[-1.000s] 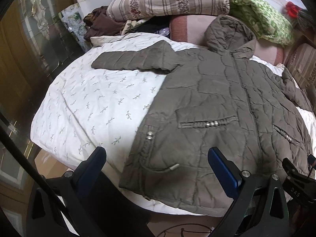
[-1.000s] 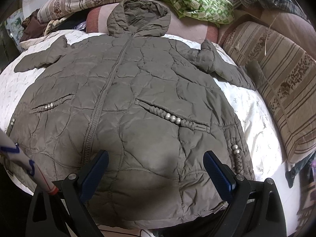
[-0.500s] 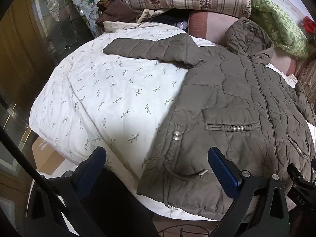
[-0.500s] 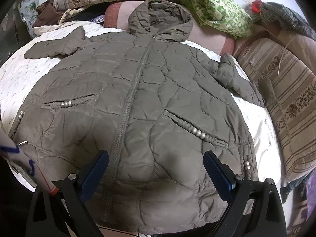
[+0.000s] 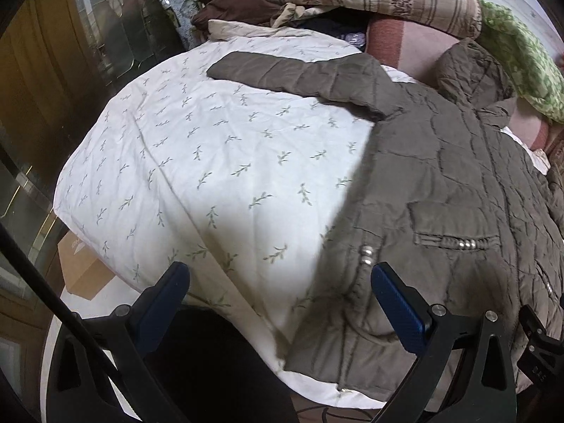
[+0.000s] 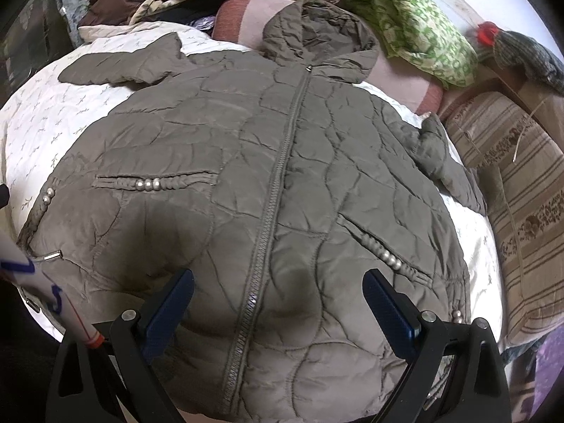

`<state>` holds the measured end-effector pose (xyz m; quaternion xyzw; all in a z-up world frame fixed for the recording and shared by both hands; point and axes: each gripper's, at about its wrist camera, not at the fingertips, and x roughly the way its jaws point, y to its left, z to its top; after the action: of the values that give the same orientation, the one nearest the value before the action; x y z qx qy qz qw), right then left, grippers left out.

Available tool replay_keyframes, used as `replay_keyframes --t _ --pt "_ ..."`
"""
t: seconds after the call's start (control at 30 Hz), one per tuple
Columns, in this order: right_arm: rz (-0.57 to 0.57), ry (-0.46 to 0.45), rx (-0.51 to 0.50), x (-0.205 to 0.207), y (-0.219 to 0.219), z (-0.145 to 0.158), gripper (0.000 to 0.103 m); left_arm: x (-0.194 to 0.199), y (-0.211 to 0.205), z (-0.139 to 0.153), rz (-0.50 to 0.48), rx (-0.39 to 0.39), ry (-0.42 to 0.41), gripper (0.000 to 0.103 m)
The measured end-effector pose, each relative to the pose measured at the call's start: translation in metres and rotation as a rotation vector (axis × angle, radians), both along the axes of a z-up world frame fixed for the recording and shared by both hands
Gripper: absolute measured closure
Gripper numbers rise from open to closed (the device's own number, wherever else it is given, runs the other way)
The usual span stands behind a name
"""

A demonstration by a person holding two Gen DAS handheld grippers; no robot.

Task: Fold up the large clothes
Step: 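Grasp the jacket sleeve with the left gripper and lift it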

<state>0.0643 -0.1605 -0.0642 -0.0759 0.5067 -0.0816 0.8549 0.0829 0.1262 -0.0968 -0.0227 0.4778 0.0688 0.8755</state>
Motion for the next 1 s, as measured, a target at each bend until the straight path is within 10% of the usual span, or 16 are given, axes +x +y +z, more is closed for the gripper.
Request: replay_keyframes --t 0.3,0.53,0.73,1.0 --pt "0.017 -0.005 0.028 0.021 0.003 -0.007 0.004 0.058 0.056 0.022 0.057 -0.147 -0.034 0.0" --pt "0.001 -0.016 0.067 0.041 -0.005 -0.016 0.005 0.174 0.126 0.04 0.169 -0.26 -0.132 0.0" --pt "-0.024 -0.011 0.102 0.056 -0.019 -0.03 0.004 0.297 0.178 -0.004 0.183 -0.455 -0.04 0.025" --pt "-0.047 -0.011 0.115 0.078 -0.031 -0.046 0.004 0.366 0.211 -0.075 0.286 -0.698 0.023 0.026"
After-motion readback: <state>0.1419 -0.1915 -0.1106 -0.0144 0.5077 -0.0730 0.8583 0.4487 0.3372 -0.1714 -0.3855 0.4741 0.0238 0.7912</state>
